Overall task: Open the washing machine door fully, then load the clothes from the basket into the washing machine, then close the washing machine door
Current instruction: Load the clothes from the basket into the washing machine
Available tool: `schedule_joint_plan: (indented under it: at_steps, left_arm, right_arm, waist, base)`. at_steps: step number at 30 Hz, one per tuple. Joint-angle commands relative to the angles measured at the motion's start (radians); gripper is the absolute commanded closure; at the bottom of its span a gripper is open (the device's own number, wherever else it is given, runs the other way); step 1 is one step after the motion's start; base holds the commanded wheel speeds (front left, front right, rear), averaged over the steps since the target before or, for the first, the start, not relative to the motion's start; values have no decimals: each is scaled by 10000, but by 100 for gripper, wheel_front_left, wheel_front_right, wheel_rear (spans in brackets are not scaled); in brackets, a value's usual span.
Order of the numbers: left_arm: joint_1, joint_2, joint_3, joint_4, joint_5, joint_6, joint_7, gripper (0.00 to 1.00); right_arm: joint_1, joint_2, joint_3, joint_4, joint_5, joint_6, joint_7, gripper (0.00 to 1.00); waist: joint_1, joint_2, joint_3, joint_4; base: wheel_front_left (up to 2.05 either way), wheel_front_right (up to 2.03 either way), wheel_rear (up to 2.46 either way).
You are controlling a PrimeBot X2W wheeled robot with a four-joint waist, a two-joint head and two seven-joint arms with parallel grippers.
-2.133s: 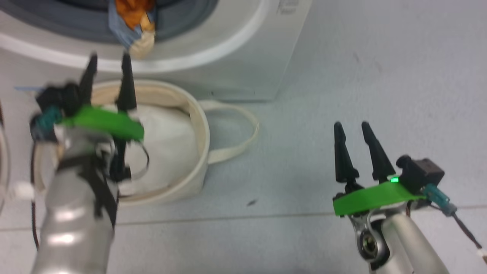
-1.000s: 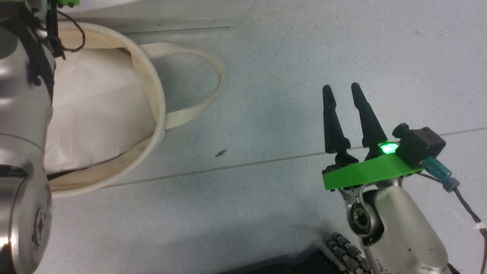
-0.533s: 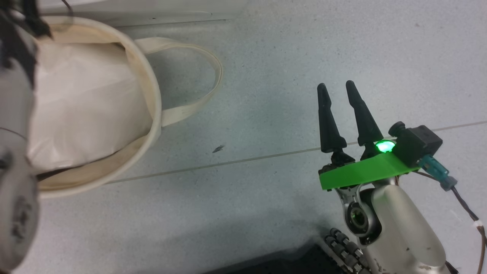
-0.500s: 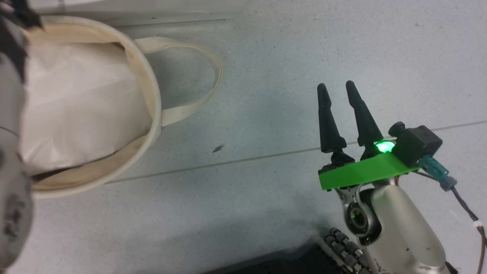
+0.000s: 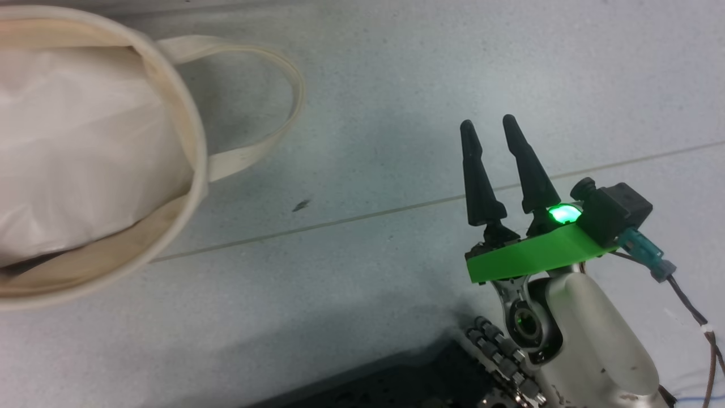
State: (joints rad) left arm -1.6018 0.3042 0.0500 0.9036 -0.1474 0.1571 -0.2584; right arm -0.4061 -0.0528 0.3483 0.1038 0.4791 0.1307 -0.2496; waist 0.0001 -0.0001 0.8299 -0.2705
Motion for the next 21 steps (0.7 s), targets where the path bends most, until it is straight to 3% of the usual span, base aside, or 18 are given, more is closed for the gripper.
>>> schedule_joint_plan:
  at_steps: [1,9,10,11,21]
  left_arm:
    - [-447,581,9,-250,148,-27,-32,100]
    - [-1164,787,-119,177,507,159,-33,100]
    - [-1272,785,-127,242,513,144,-33,83]
    - [-1356,794,-99,334,502,177,-33,0]
    - [-669,516,161,-25,332,97,-33,0]
  right_arm:
    - [310,26,261,-325,98,0,-122,0]
    - [220,26,-321,-511,100,0,-122,0]
    - [189,26,-442,-536,79,0,-122,0]
    - [158,26,-541,-547,62,0,-122,0]
    - [72,26,-909,-394,-364,0,-122,0]
  waist:
    - [-1,1,166,-206]
    - [-1,1,649,-512]
    - [-1,1,724,-526]
    - [-1,1,785,-538]
    - [-1,1,496,-145]
  base:
    - [0,0,0]
    - [0,0,0]
    - [0,0,0]
    - [0,0,0]
    - [0,0,0]
